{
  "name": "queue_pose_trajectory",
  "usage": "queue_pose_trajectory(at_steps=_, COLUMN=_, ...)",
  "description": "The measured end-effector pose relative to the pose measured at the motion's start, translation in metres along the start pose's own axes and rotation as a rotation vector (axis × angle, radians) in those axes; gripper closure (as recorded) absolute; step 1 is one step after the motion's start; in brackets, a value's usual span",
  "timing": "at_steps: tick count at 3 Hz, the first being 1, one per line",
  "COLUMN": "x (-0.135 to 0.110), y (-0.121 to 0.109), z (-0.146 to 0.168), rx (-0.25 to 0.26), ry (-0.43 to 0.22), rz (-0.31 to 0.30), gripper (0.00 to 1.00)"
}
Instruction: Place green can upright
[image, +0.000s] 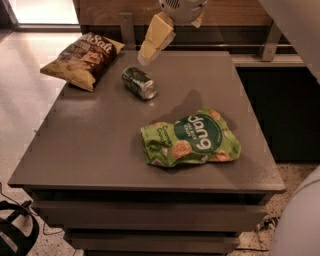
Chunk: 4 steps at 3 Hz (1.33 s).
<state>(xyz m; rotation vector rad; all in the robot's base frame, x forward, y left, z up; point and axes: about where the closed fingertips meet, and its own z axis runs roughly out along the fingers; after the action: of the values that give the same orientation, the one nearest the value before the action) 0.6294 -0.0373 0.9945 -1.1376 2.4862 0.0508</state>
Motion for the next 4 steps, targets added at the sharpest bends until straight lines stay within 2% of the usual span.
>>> queue_pose_trajectory(at_steps=2, x=-0.046, y=0.014, z=0.033, rx=-0.049, ry=0.018, rz=-0.024, gripper=0.00)
queue_pose_trajectory(at_steps=3, x=-0.060, y=0.020, z=0.055, rx=-0.053, ry=0.056, rz=-0.023, gripper=0.00)
queue_pose_trajectory(at_steps=4, x=-0.068, y=0.021, z=0.081, rx=-0.027, ry=0.120, rz=-0.001, gripper=0.00)
